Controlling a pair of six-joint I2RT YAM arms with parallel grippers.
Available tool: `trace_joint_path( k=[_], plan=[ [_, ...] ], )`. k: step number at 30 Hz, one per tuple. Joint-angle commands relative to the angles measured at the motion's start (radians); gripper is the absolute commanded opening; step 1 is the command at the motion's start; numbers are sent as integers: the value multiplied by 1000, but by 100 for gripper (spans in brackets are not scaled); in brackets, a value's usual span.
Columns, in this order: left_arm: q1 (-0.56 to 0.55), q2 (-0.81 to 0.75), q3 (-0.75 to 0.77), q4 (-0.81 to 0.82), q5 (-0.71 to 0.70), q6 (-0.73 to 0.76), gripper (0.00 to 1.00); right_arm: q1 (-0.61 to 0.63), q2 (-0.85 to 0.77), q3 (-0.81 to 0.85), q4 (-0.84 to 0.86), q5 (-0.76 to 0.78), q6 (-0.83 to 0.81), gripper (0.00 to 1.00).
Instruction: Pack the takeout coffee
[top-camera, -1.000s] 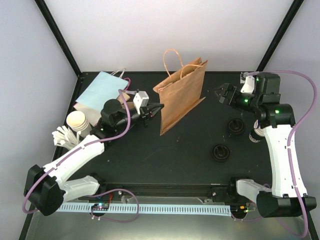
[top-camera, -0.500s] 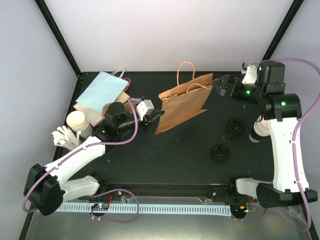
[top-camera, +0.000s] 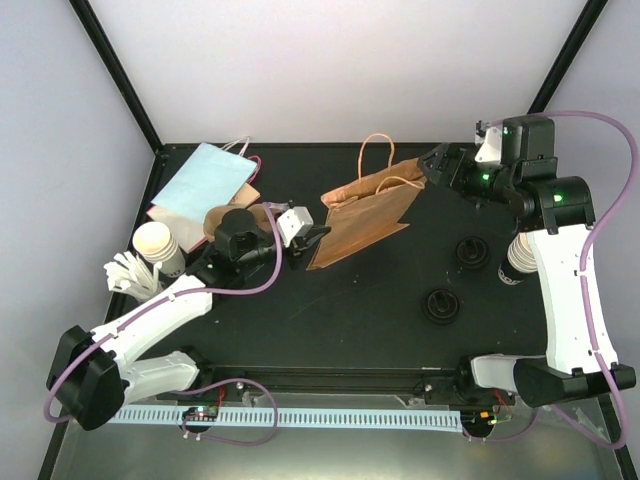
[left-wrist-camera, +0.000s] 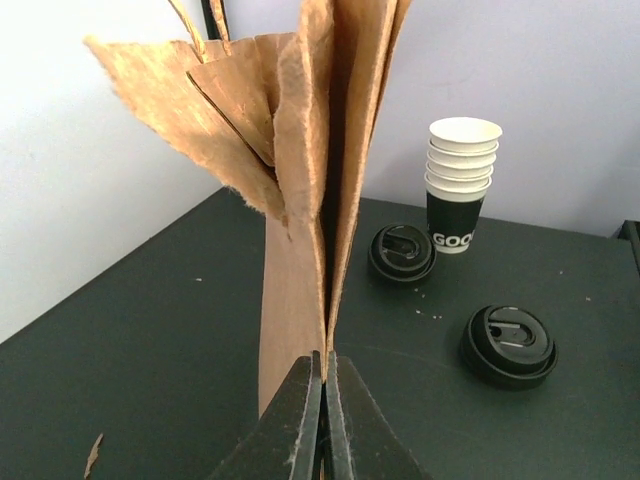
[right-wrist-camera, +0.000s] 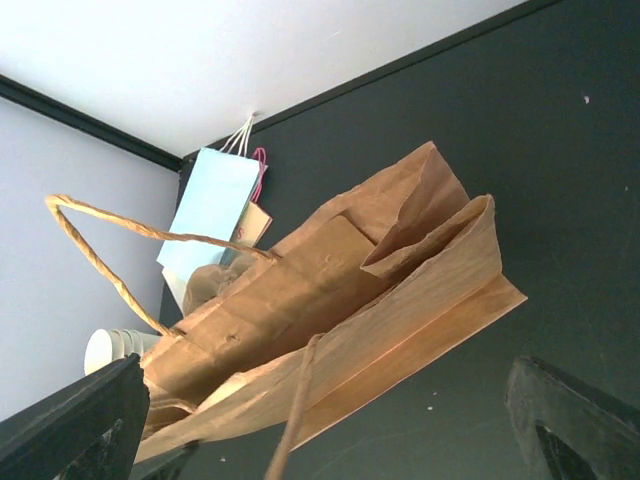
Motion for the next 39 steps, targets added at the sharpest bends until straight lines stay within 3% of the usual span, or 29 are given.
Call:
trace_joint_path(
  k=[1, 9, 22, 30, 39],
  plan=[
    [-15, -16, -12, 10, -30, 54, 2, 4, 0, -23, 5, -9, 118, 100],
    [-37, -9, -24, 11, -41, 78, 2, 4, -74, -206, 119, -52, 178, 98],
    [-75, 5, -25, -15, -76, 129, 1, 4, -102, -302, 147, -107, 179, 98],
    [-95, 11, -28, -30, -86, 152, 2, 5, -138, -394, 147, -115, 156, 87],
    [-109, 24, -28, -30, -98, 170, 2, 5, -159, -416, 138, -127, 163, 82]
  ],
)
